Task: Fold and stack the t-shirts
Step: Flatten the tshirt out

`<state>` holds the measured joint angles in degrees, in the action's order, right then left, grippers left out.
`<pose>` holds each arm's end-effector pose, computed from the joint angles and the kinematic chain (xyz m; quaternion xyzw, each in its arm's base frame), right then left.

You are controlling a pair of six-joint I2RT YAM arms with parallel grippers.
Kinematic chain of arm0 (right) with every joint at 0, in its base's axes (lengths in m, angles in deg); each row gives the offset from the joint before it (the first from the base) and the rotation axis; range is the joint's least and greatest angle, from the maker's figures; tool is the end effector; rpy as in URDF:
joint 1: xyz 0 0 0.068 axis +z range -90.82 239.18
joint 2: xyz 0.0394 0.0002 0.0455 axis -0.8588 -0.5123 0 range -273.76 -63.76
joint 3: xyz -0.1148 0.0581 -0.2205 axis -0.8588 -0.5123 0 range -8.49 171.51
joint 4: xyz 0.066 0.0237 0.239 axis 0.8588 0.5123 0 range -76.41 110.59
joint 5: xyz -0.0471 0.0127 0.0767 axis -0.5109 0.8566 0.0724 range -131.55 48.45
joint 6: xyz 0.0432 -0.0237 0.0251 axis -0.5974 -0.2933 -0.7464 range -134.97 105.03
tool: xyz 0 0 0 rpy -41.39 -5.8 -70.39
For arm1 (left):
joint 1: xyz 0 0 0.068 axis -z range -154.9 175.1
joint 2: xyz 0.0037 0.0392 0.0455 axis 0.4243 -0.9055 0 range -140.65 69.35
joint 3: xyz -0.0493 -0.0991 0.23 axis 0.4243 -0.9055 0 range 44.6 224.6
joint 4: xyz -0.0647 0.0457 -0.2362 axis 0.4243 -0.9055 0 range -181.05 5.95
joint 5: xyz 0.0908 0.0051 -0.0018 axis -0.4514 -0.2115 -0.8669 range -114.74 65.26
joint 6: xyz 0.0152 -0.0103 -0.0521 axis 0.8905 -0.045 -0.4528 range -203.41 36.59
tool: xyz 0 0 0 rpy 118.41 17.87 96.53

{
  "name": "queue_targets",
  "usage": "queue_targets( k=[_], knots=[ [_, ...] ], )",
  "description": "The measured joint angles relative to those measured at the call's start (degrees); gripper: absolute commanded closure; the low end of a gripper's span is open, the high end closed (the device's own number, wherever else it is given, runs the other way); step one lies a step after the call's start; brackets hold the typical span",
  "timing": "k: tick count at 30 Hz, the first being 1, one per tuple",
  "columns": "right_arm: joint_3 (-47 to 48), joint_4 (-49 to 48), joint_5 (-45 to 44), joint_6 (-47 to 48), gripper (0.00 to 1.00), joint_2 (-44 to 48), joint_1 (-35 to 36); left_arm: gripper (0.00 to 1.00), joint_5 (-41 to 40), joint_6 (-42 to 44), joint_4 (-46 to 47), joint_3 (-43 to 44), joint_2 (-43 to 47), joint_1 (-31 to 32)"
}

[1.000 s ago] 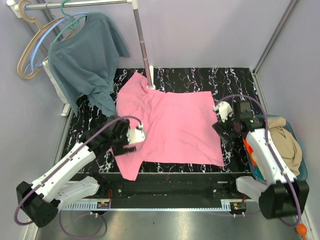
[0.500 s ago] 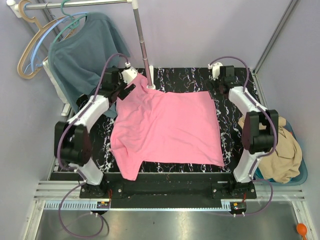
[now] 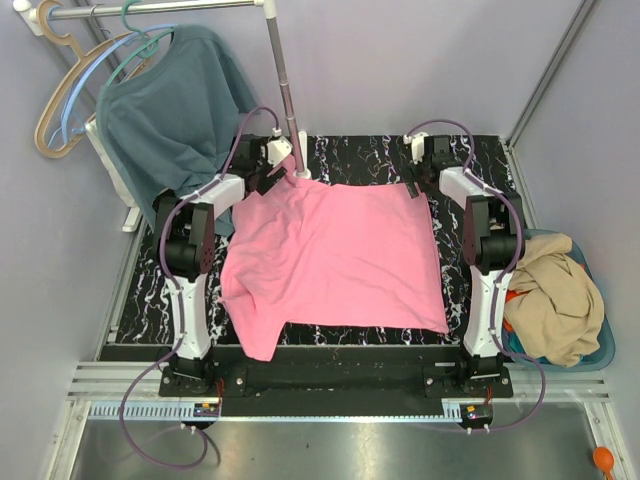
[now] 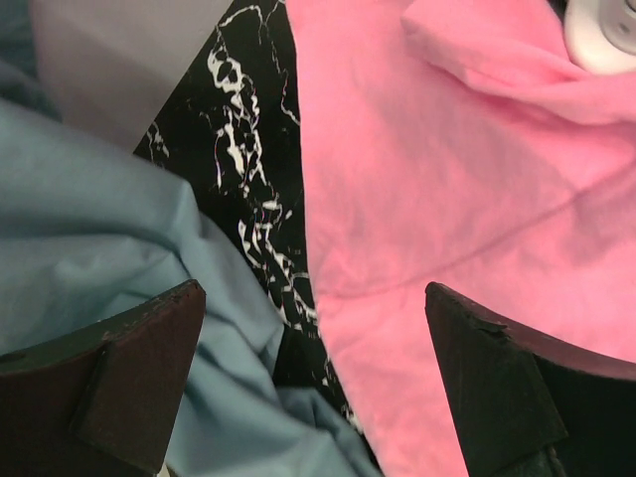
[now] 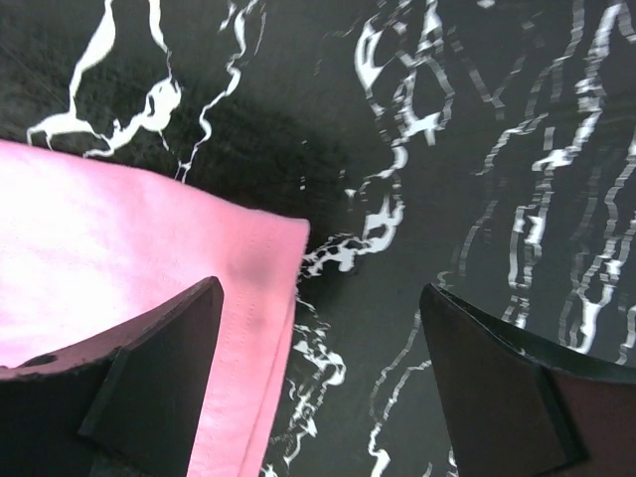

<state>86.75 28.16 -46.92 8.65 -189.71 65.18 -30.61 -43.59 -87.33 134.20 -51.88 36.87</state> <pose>0.4704 0.0459 0.1666 -0.2189 0.8976 -0.1010 0.3690 0.4586 -0.0916 0.1895 0.3639 0.8076 0.1559 0.4370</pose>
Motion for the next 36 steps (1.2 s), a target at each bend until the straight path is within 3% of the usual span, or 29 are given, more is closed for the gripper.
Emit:
queue_targets(
  k=[11, 27, 36],
  knots=[
    [-1.0, -2.4, 0.0, 2.7, 0.13, -1.6, 0.0, 0.01, -0.9, 5.3, 0.1, 1.0, -3.8, 0.0],
    [-8.2, -7.6, -6.6, 8.6, 0.14, 1.9, 0.0, 0.01, -5.0, 11.7, 10.7, -11.4, -0.5, 0.4],
    [-9.0, -8.8, -10.1, 11.2, 0.14, 2.1, 0.1, 0.01, -6.6, 12.8, 13.5, -13.4, -0.1, 0.7]
  ],
)
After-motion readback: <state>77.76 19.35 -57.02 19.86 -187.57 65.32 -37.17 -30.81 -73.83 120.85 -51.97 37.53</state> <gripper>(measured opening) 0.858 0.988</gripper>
